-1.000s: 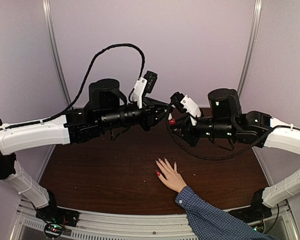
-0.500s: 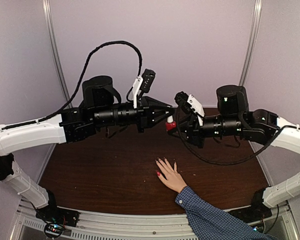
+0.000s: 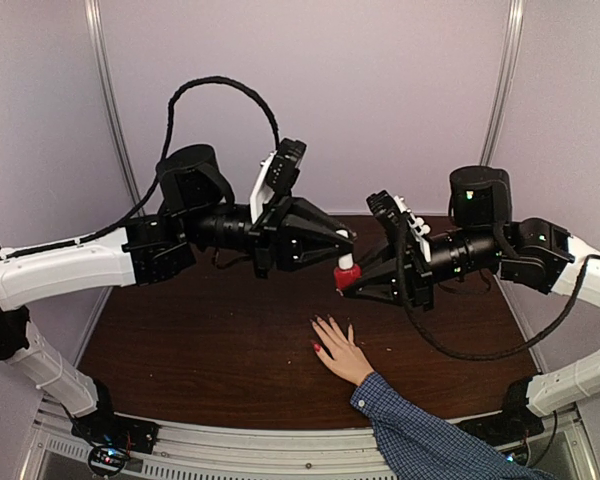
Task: Paint the nails
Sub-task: Screw the nail polish bottle cap onto the nail polish bottle.
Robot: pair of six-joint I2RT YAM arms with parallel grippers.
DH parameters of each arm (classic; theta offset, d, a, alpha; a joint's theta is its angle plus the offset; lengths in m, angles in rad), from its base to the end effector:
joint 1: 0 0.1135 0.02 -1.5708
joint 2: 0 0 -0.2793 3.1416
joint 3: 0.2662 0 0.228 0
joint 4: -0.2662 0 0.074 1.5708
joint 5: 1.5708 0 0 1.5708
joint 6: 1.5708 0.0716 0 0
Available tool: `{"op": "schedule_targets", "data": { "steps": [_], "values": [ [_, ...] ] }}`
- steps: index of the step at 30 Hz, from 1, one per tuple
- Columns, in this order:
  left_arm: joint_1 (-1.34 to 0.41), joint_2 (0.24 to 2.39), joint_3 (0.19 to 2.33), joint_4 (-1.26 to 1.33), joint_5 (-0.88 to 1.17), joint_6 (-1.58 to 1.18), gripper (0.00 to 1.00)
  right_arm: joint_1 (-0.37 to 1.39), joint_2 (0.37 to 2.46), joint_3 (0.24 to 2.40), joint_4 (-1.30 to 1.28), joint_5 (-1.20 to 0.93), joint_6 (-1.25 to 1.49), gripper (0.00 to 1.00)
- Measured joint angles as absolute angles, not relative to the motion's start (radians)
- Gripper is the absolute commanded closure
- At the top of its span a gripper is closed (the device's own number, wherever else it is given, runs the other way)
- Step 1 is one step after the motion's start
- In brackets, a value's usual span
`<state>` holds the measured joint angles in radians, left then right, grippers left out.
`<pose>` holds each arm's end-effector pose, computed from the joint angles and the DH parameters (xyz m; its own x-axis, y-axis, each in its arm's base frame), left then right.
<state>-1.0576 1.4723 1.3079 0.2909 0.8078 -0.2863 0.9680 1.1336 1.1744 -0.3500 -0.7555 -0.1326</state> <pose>0.1228 -0.3232 0.4302 -0.2100 -0.0249 -0.9774 0.9327 -0.3048 -0.1927 0.0952 0.2249 0.3971 -0.0428 -0.2319 -0.9718 -0.9842 -0.1574 0.0809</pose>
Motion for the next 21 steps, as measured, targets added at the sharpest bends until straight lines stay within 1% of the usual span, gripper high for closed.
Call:
{"op": "schedule_targets", "data": {
  "steps": [6,7,9,13,15,17,21],
  "values": [
    [-1.058,1.498,1.332,0.322,0.910,-0.287,1.00,0.969,1.135,1.190,-0.372,-0.827,-0.144,1.00],
    [-1.057,1.498,1.334,0.323,0.913,-0.287,0.98,0.969,1.135,1.192,-0.373,-0.831,-0.147,1.00],
    [-1.053,1.497,1.334,0.323,0.912,-0.287,0.84,0.969,1.135,1.193,-0.374,-0.830,-0.151,1.00],
    [-1.025,1.472,1.304,0.315,0.882,-0.306,0.63,0.968,1.135,1.192,-0.371,-0.782,-0.159,1.00],
    [-0.994,1.438,1.273,0.281,0.844,-0.317,0.57,0.965,1.131,1.193,-0.354,-0.752,-0.166,1.00],
    [-0.965,1.405,1.254,0.237,0.780,-0.318,0.53,0.963,1.129,1.193,-0.340,-0.699,-0.170,1.00],
    [-0.950,1.349,1.238,0.188,0.650,-0.309,0.52,0.963,1.136,1.193,-0.340,-0.556,-0.169,1.00]
  ]
}}
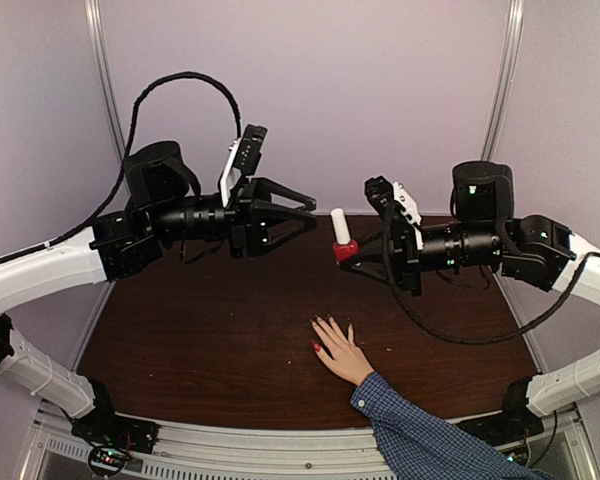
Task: Paint the nails
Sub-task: Screw the nail polish bottle cap onto the nail polish bottle.
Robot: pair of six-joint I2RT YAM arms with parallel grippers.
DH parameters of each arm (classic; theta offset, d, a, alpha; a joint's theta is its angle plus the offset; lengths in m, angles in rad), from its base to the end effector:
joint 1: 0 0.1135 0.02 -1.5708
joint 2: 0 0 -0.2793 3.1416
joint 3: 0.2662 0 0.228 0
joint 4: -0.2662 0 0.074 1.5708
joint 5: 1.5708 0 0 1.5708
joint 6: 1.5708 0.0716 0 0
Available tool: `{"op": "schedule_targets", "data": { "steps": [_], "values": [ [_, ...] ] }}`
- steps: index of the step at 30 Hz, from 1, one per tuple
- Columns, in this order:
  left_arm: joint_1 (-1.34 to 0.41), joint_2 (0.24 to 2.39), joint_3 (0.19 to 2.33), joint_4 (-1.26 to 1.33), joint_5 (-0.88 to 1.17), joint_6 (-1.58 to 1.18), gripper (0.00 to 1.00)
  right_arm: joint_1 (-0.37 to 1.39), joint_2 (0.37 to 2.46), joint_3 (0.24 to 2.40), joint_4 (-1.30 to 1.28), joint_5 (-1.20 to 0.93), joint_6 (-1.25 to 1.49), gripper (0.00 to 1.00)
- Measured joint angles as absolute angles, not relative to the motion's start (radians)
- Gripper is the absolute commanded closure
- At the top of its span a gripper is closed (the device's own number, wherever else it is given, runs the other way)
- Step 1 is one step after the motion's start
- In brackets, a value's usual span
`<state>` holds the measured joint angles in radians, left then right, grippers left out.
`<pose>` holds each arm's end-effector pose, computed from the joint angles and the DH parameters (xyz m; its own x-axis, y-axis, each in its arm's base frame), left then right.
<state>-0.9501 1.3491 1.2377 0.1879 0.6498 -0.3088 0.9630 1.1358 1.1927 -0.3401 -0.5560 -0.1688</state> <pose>0.1477 -0.2810 0.4311 -0.2611 -0.0508 -0.9640 0.9648 -0.0453 -0.2590 0.1106 0.2251 0.4015 0.0084 -0.2377 -0.9713 -0.9994 0.0295 -0.0159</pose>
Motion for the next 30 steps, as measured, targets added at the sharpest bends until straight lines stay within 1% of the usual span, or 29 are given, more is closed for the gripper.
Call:
{"op": "schedule_targets", "data": {
  "steps": [2,6,8,12,20,23,30],
  "values": [
    [-0.951,1.326,1.230,0.169,0.586,-0.308,0.54,0.963,1.148,1.195,-0.344,-0.472,-0.159,1.00],
    [-0.969,1.317,1.230,0.128,0.426,-0.295,0.54,0.963,1.188,1.204,-0.350,-0.313,-0.134,1.00],
    [-0.986,1.320,1.230,0.096,0.332,-0.288,0.54,0.963,1.200,1.204,-0.353,-0.260,-0.126,1.00],
    [-1.005,1.343,1.230,0.076,0.207,-0.303,0.54,0.963,1.209,1.204,-0.353,-0.169,-0.116,1.00],
    [-1.006,1.412,1.233,0.117,0.135,-0.362,0.57,0.966,1.237,1.204,-0.348,-0.080,-0.106,1.00],
    [-1.006,1.436,1.235,0.137,0.134,-0.373,0.59,0.970,1.244,1.205,-0.350,-0.039,-0.105,1.00],
    [-1.008,1.495,1.273,0.170,0.134,-0.387,0.60,0.977,1.264,1.209,-0.353,0.014,-0.104,1.00]
  ]
}}
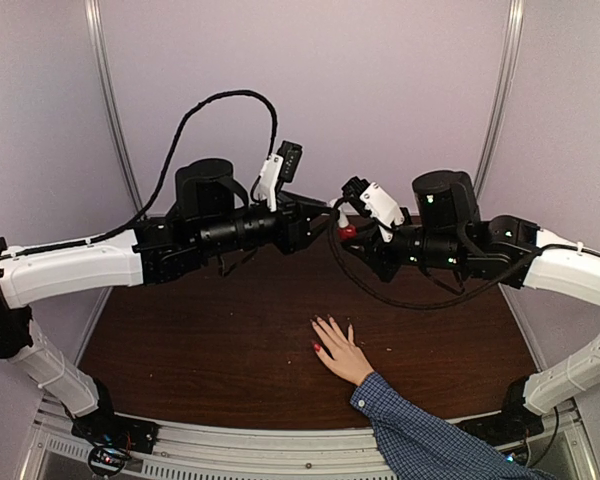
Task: Paint the nails
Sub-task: Screw the nail polish bottle cap onto the nail polish bottle.
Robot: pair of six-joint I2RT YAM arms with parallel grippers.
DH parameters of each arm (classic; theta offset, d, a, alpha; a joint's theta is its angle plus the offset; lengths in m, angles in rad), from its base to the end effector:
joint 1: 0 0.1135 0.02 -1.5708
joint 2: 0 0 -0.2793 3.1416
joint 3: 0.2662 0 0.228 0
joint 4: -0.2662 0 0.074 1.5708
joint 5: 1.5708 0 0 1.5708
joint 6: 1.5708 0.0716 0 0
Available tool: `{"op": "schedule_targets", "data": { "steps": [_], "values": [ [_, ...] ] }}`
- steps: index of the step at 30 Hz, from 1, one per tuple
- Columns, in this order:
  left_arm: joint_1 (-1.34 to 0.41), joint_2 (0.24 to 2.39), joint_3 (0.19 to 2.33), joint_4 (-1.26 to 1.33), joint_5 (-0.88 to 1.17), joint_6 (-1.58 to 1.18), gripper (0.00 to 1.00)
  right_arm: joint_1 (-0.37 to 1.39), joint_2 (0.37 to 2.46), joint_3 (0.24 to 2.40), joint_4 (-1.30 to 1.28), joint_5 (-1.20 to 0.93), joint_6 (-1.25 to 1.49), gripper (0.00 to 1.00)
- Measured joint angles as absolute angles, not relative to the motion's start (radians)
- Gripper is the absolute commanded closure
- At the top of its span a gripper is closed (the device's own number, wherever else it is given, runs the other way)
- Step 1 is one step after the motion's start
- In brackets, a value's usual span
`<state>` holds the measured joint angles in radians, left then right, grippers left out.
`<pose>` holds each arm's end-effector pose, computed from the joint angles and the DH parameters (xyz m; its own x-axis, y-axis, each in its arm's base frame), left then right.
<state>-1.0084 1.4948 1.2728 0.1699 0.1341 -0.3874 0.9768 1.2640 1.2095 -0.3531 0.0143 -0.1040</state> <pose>0.1899 -0.3192 0.3945 -0.3693 -0.1162 -0.9220 0.8317 0.4013 -0.3837 0.1644 0.2416 0.3700 -0.1354 -0.3860 -0.9125 -0.8399 0.5333 -0.1009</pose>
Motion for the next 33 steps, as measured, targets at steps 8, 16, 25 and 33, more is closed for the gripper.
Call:
{"op": "schedule_targets", "data": {
  "steps": [8,16,25,33],
  "values": [
    [-1.009,1.546,1.304,0.208,0.134,-0.417,0.77,0.994,1.278,1.225,-0.357,0.046,-0.101,1.00],
    [-1.014,1.556,1.304,0.224,0.148,-0.436,1.00,0.995,1.278,1.226,-0.362,0.057,-0.101,1.00],
    [-1.013,1.536,1.288,0.255,0.238,-0.440,1.00,0.995,1.244,1.226,-0.372,-0.028,-0.110,1.00],
    [-0.999,1.518,1.283,0.292,0.428,-0.418,1.00,0.971,1.193,1.226,-0.395,-0.223,-0.112,1.00]
  ]
}}
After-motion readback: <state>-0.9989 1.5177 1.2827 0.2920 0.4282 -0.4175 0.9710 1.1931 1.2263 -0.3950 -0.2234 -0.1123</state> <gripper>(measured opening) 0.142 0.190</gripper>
